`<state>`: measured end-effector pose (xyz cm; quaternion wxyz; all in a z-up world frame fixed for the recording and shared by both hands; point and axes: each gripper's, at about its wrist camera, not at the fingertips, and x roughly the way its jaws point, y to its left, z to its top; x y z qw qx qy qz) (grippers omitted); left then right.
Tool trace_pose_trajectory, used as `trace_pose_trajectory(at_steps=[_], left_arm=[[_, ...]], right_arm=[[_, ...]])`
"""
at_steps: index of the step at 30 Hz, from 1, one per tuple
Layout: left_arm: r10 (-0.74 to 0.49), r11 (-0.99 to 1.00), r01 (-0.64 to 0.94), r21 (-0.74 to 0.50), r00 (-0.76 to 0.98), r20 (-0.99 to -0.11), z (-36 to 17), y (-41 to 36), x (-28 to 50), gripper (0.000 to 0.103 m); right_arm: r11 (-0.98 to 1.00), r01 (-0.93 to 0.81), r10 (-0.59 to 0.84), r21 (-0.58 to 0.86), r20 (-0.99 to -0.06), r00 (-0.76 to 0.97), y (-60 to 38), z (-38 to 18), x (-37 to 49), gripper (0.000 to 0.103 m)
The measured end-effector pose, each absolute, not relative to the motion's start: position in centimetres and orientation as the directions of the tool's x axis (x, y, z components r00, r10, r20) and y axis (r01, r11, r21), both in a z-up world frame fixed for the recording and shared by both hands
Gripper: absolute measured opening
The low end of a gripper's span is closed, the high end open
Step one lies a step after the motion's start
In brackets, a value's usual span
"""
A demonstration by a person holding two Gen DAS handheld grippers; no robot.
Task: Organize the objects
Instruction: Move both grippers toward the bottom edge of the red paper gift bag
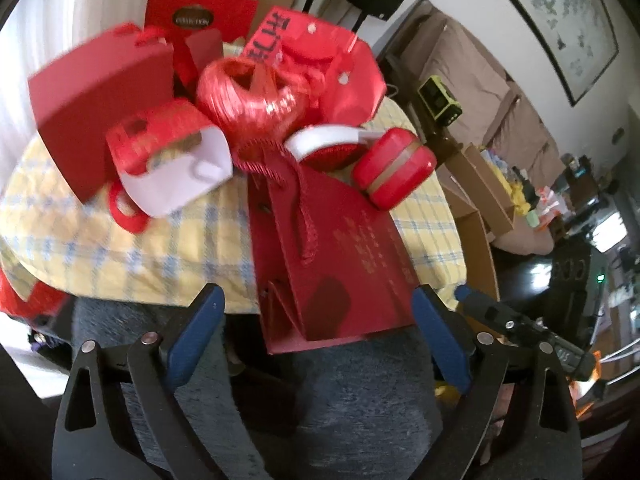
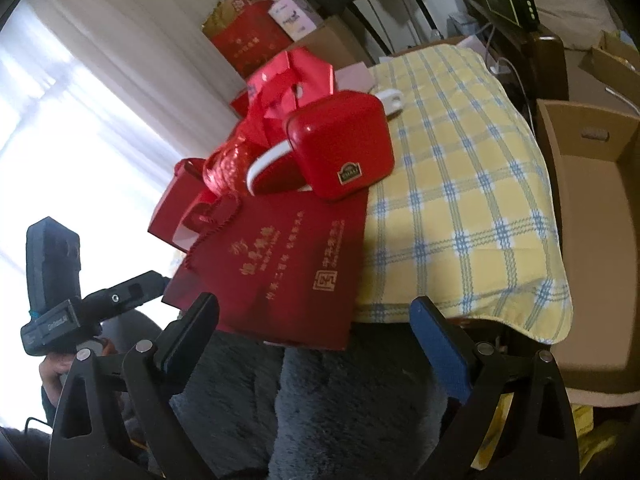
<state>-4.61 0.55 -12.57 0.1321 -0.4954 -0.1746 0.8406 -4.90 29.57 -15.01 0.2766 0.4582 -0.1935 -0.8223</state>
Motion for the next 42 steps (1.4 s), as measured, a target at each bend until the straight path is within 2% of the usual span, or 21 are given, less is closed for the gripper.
trace_pose_trajectory(at_steps=[3, 14, 18, 21, 28, 33, 38, 40, 42], left_arm=[[0.396, -0.904, -0.040, -0.426, -0.457, -0.797, -13.4, 1.0, -4.8, 0.087], [0.419, -0.882, 0.011, -0.472, -0.442, -0.793, -15.2, 0.9, -4.9, 0.084], [0.424, -0.870, 0.035, -0.491, -0.454, -0.784, -15.3, 0.5, -4.9, 0.081], [0.431, -0.863, 0.042, -0.503, -0.460, -0.776, -15.3, 0.5, -5.1, 0.081], [0.428, -0.862, 0.055, -0.504, -0.455, -0.781, -15.9, 1.6, -5.3, 0.072], [0.431, -0.862, 0.060, -0.504, -0.438, -0.789, -16.6, 2.3, -5.3, 0.065], [0.429, -0.861, 0.060, -0.504, -0.445, -0.786, -16.7, 2.5, -5.0, 0.063], [0.424, -0.863, 0.059, -0.502, -0.456, -0.783, -16.5, 2.5, -4.9, 0.054], [0.416, -0.868, 0.054, -0.494, -0.465, -0.782, -16.3, 2.6, -4.9, 0.052]], right_arm=[[-0.765, 0.276, -0.642, 0.582, -0.656, -0.397, 29.2, -15.6, -5.0, 0.092], [-0.725, 0.281, -0.687, 0.629, -0.635, -0.353, 28.6, -16.7, -5.6, 0.091], [-0.636, 0.278, -0.769, 0.720, -0.562, -0.305, 28.6, -17.6, -6.0, 0.083], [-0.633, 0.277, -0.771, 0.723, -0.559, -0.305, 28.6, -17.8, -6.2, 0.079], [-0.622, 0.259, -0.779, 0.739, -0.550, -0.302, 28.7, -18.2, -6.4, 0.076], [-0.637, 0.255, -0.768, 0.728, -0.569, -0.295, 28.6, -18.4, -6.6, 0.068], [-0.630, 0.254, -0.773, 0.734, -0.558, -0.302, 28.8, -18.5, -6.6, 0.066], [-0.618, 0.254, -0.781, 0.744, -0.547, -0.300, 29.0, -18.5, -6.7, 0.063], [-0.610, 0.255, -0.788, 0.751, -0.541, -0.293, 28.9, -18.5, -6.7, 0.062]])
